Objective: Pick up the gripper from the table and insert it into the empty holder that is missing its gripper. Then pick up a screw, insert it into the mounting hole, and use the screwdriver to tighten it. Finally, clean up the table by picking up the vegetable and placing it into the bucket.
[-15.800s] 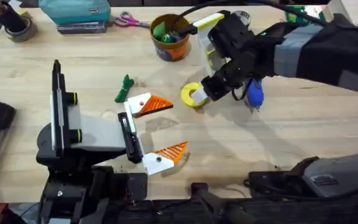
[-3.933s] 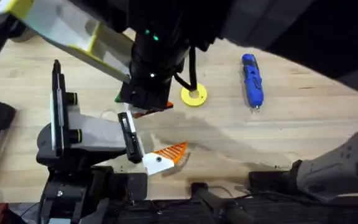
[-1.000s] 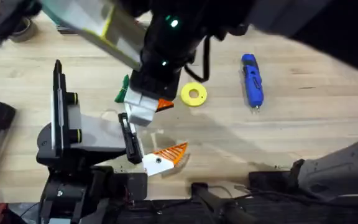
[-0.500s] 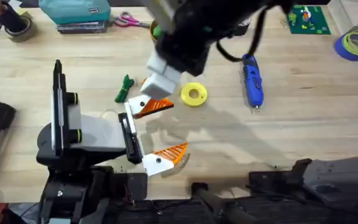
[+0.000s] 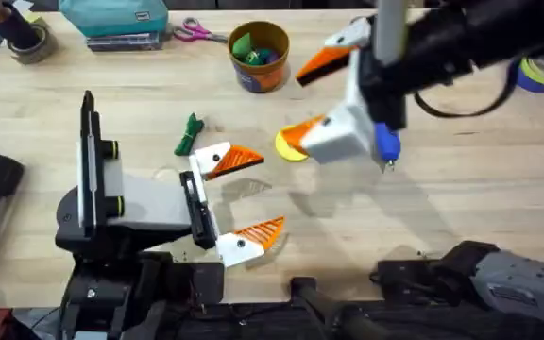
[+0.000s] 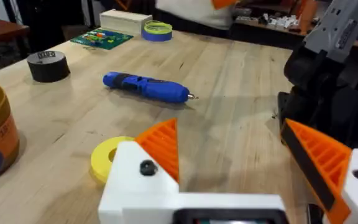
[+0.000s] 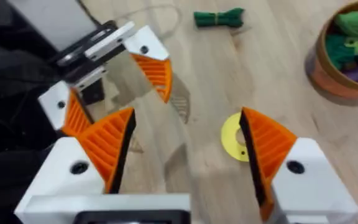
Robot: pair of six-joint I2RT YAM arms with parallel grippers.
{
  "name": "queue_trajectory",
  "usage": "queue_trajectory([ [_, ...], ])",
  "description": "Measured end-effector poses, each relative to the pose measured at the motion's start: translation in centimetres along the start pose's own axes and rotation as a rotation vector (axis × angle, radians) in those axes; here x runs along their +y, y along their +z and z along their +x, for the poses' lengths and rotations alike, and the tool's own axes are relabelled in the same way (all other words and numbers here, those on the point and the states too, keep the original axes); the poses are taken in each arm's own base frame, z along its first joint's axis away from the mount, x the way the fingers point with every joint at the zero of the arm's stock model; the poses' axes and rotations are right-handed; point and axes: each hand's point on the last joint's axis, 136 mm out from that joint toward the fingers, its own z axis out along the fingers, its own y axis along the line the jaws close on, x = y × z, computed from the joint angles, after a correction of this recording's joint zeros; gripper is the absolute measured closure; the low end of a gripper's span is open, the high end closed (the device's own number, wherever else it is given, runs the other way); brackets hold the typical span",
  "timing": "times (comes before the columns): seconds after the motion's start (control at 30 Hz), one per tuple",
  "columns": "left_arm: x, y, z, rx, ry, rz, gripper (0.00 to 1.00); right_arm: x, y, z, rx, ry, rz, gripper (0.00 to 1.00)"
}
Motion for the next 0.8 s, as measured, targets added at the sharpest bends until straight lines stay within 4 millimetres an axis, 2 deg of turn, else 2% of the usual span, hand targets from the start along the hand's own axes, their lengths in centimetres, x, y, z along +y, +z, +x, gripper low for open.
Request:
queue_trajectory([
  [0.23,0.0,0.0,0.0,0.000,0.000,0.000,0.015,1.1,-0.4,3.5,-0.113,-0.087,-0.150,0.003],
  [0.47,0.0,0.0,0.0,0.000,0.000,0.000,0.015,1.0,0.8,7.0,-0.228,-0.229,-0.192,0.004],
  [0.8,0.0,0.0,0.0,0.000,0.000,0.000,0.015,0.8,1.1,7.5,-0.292,-0.306,-0.195,0.004],
])
